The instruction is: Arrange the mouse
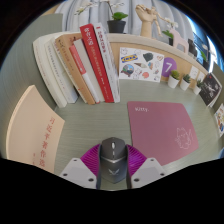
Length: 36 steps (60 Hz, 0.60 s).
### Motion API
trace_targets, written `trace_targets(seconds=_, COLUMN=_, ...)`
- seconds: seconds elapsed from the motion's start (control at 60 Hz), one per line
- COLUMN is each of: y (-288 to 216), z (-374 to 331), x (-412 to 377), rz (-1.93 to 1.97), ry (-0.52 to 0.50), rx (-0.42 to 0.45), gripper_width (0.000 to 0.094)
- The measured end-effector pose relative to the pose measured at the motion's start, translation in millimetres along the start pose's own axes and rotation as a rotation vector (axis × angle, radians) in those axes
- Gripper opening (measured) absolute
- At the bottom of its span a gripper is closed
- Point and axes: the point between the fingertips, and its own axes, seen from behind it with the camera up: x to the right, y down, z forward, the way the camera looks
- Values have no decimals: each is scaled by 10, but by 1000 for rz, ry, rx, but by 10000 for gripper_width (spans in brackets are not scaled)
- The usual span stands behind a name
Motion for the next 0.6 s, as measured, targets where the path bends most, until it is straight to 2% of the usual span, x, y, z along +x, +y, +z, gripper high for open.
trace_targets(seconds=0.05, y=-1, z=-2, x=-4, rz=-2, ry=-2, rx=1, gripper_width=319)
trace_targets(seconds=0.217, y=16, z=-25, x=-44, rz=-31, ry=-19, rx=-20, gripper_width=320)
trace_targets(seconds=0.317, y=-144, z=-297, x=-192, rz=-97, ry=-44, rx=15, gripper_width=321)
trace_targets(seconds=0.417, y=-561, z=-817, x=-313, rz=-125, ry=-70, rx=109, gripper_width=321)
trace_targets(seconds=0.6, y=-1679, z=-1684, x=-133, rz=-108, ry=-83, rx=330, gripper_width=323)
